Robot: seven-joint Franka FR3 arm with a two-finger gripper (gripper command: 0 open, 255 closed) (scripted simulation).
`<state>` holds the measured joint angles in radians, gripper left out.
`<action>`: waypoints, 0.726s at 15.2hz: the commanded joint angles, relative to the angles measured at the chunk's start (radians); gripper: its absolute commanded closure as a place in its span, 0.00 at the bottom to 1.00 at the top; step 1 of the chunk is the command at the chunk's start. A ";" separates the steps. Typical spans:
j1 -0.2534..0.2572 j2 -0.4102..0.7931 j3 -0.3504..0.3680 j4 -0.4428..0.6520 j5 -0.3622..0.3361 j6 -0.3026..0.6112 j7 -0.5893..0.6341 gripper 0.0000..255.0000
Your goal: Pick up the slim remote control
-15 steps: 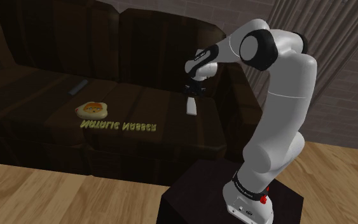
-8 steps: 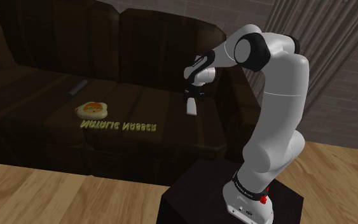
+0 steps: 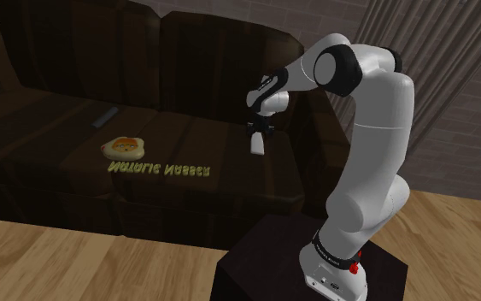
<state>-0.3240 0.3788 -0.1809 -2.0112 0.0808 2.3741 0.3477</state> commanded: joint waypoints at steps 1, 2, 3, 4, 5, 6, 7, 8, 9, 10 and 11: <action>0.000 0.000 0.000 0.000 0.000 0.000 0.000 1.00; 0.000 0.000 0.000 0.000 0.000 0.000 0.000 1.00; 0.000 0.001 0.000 0.001 0.000 -0.001 0.000 1.00; 0.001 -0.009 -0.001 0.003 -0.003 -0.011 0.001 1.00; 0.002 -0.018 -0.003 0.005 -0.005 -0.022 0.003 1.00; 0.002 -0.026 -0.004 0.007 -0.007 -0.033 0.004 1.00; 0.003 -0.035 -0.005 0.010 -0.010 -0.044 0.006 1.00; 0.004 -0.044 -0.006 0.012 -0.012 -0.055 0.007 1.00; 0.005 -0.052 -0.007 0.015 -0.014 -0.067 0.009 1.00; 0.006 -0.060 -0.008 0.018 -0.016 -0.078 0.010 1.00; 0.006 -0.068 -0.009 0.022 -0.019 -0.089 0.011 1.00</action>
<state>-0.3173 0.3169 -0.1886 -1.9960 0.0639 2.2980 0.3592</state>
